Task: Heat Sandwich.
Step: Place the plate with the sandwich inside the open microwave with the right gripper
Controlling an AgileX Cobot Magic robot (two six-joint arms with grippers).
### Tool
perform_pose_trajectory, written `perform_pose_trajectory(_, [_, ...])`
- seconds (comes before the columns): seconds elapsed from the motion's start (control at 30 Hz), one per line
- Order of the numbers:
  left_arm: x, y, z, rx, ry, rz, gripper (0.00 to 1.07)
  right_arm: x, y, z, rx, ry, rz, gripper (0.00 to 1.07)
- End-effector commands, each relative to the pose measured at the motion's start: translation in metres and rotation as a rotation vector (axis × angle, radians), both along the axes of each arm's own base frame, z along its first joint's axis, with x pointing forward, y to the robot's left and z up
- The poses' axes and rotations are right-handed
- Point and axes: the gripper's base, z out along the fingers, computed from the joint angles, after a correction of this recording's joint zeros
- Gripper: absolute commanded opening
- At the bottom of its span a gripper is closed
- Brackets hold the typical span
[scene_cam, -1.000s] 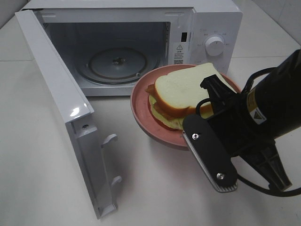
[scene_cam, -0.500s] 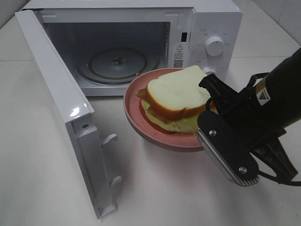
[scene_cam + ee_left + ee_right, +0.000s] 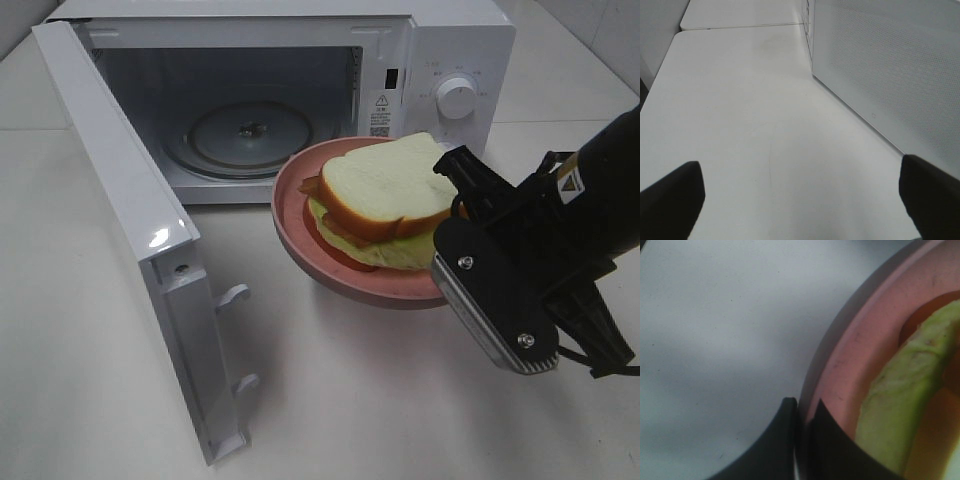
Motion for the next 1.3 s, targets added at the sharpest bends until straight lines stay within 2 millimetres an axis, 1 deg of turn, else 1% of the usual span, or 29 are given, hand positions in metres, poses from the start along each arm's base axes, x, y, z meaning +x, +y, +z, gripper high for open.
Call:
perform_pose_trajectory(0.03, [-0.004, 0.000, 0.000, 0.001, -0.033, -0.002, 1.01, -0.001, 0.004, 0.003, 0.026, -0.037, 0.032, 0.00])
perform_pose_trajectory(0.17, [-0.004, 0.000, 0.000, 0.001, -0.033, -0.002, 1.01, 0.002, 0.012, 0.002, 0.032, -0.044, 0.052, 0.00])
perform_pose_trajectory(0.27, [-0.004, 0.000, 0.000, 0.001, -0.033, -0.002, 1.01, 0.011, 0.019, -0.001, 0.026, -0.033, 0.051, 0.00])
perform_pose_trajectory(0.33, [-0.004, 0.000, 0.000, 0.001, -0.033, -0.002, 1.01, 0.014, 0.020, -0.002, 0.025, -0.031, 0.050, 0.00])
perform_pose_trajectory(0.43, [-0.004, 0.000, 0.000, 0.001, -0.033, -0.002, 1.01, 0.024, 0.028, -0.002, 0.022, -0.031, 0.055, 0.00])
perform_pose_trajectory(0.53, [-0.004, 0.000, 0.000, 0.001, -0.033, -0.002, 1.01, 0.029, 0.032, -0.002, 0.026, -0.032, 0.055, 0.00])
perform_pose_trajectory(0.57, [-0.004, 0.000, 0.000, 0.001, -0.033, -0.002, 1.01, 0.035, 0.036, -0.003, 0.025, -0.032, 0.060, 0.00])
perform_pose_trajectory(0.7, [-0.004, 0.000, 0.000, 0.001, -0.033, -0.002, 1.01, 0.042, 0.041, -0.005, 0.018, -0.027, 0.067, 0.00])
perform_pose_trajectory(0.77, [-0.004, 0.000, 0.000, 0.001, -0.033, -0.002, 1.01, 0.050, 0.047, -0.006, 0.020, -0.029, 0.067, 0.00])
perform_pose_trajectory(0.83, [-0.004, 0.000, 0.000, 0.001, -0.033, -0.002, 1.01, 0.053, 0.049, -0.007, 0.019, -0.027, 0.067, 0.00])
perform_pose_trajectory(0.87, [-0.004, 0.000, 0.000, 0.001, -0.033, -0.002, 1.01, 0.058, 0.053, -0.008, 0.020, -0.029, 0.067, 0.00])
perform_pose_trajectory(0.93, [-0.004, 0.000, 0.000, 0.001, -0.033, -0.002, 1.01, 0.061, 0.055, -0.008, 0.020, -0.028, 0.067, 0.00])
perform_pose_trajectory(1.03, [-0.004, 0.000, 0.000, 0.001, -0.033, -0.002, 1.01, 0.071, 0.062, -0.010, 0.009, -0.013, 0.071, 0.00])
perform_pose_trajectory(1.07, [-0.004, 0.000, 0.000, 0.001, -0.033, -0.002, 1.01, 0.071, 0.062, -0.010, 0.009, -0.013, 0.071, 0.00])
perform_pose_trajectory(1.3, [-0.004, 0.000, 0.000, 0.001, -0.033, -0.002, 1.01, 0.090, 0.076, -0.013, 0.005, -0.006, 0.073, 0.00])
